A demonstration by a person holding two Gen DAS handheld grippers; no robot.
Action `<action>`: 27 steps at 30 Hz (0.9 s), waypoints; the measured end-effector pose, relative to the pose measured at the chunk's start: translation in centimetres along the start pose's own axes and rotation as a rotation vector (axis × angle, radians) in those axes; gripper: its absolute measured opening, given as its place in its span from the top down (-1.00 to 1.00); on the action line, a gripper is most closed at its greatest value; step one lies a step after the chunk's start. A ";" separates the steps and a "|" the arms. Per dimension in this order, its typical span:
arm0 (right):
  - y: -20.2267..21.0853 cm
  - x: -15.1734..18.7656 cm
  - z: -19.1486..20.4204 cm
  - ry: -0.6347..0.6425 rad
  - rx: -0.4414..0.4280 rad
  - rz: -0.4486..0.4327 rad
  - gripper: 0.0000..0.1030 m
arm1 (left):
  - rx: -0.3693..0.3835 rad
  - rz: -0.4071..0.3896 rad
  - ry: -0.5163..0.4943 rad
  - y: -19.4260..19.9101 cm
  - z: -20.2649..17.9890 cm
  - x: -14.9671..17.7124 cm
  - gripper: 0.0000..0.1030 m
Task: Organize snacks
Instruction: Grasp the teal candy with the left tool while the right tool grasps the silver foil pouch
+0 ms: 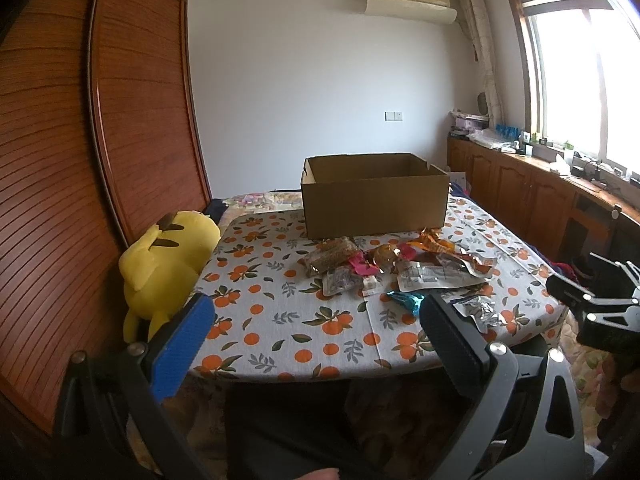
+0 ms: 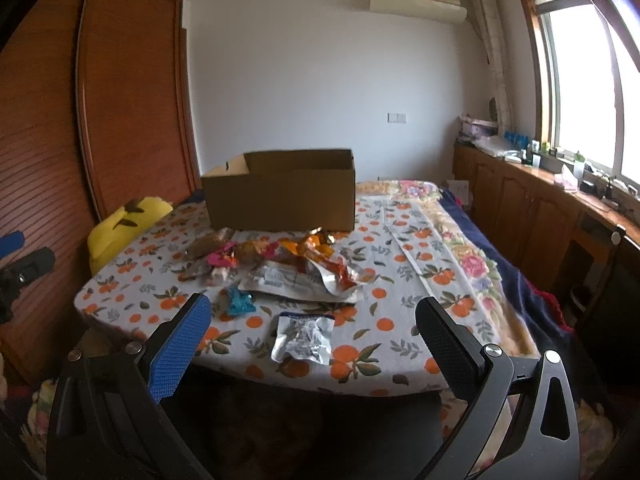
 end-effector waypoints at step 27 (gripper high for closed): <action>-15.4 3.5 1.7 0.164 -0.118 0.349 -0.71 | 0.217 0.252 0.057 -16.4 -2.7 3.5 -0.97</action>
Point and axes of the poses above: each gripper's, at about its wrist camera, not at the fingertips, and y roughly against the way its jaws point, z to its left, x to its underside, the point moved 1 cm from there along -y, roughly the way its jaws point, and after that the axes turned 6 degrees about x, right-handed, at the moved point
